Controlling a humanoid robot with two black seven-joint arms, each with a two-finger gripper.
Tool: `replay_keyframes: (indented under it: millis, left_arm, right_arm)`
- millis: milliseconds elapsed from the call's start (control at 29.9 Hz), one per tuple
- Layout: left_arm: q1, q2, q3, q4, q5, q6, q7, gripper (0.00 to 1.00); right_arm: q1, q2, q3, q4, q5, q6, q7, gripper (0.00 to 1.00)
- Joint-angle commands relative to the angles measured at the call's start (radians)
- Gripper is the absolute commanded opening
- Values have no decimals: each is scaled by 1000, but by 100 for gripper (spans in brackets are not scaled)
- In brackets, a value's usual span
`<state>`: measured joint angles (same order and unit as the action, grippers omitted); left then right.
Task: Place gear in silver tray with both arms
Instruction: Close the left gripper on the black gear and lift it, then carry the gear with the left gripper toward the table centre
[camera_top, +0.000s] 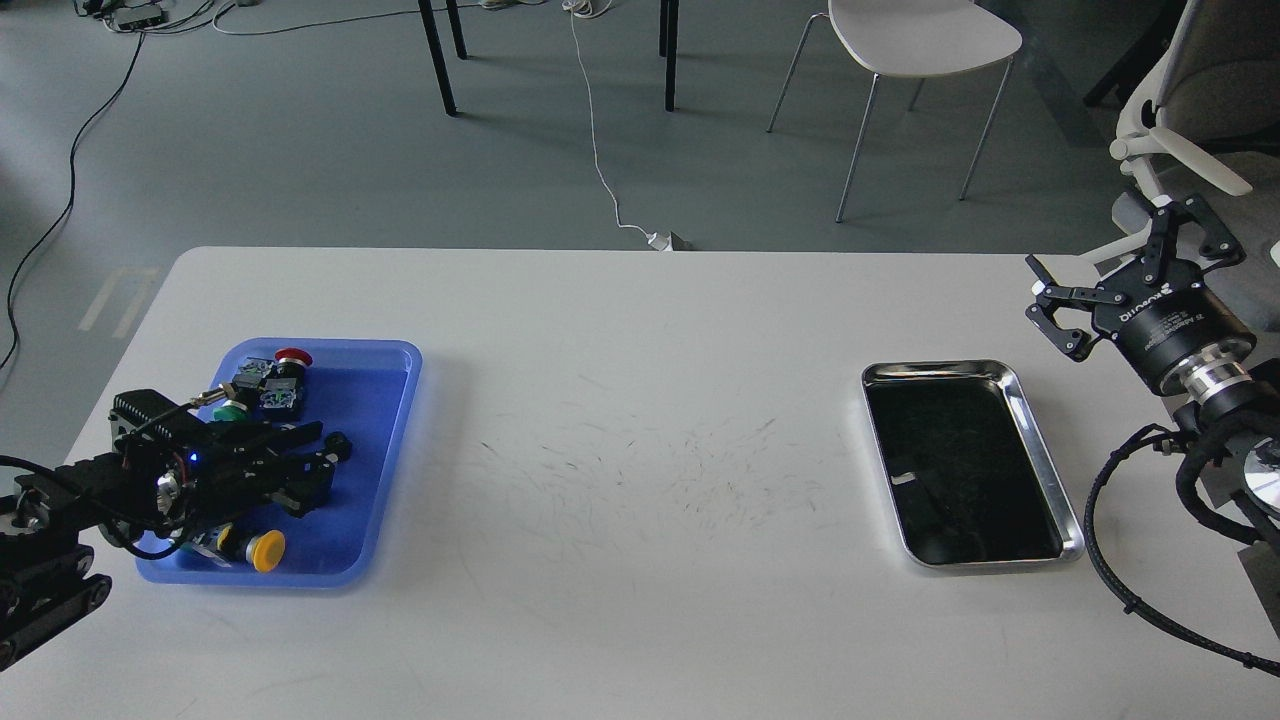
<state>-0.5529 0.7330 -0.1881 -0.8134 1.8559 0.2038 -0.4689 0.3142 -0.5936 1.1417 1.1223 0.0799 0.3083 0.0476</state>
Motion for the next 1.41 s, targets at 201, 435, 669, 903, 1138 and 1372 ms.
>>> replay_keyframes:
  millis: [201,435,669,903,1138,1372]
  left_arm:
    - [-16,5,44,-1,-14,0,-20,19]
    - [-93,28,39,-21,-26,0,-20,16]
    - [-219,144,35,-214,-64,-36,-17,16]
    - [-321,126,29,-381,-122,-89,68,17]
    - [-367,-145,36,-382,-118,-96,153,17]
    - [-372,-433,45,-219,-112,-109,164,17]
  right_arm:
    - [0,0,0,-2,0,0,0,99]
    - [0,1,0,-2,0,0,0,99]
    - [2,-8,0,1,0,0,0,99]
    - [3,-38,1,1,0,2,0,99]
    - [3,-77,-2,-9,0,3,0,99]
    - [0,-91,0,-39,0,3,0,99]
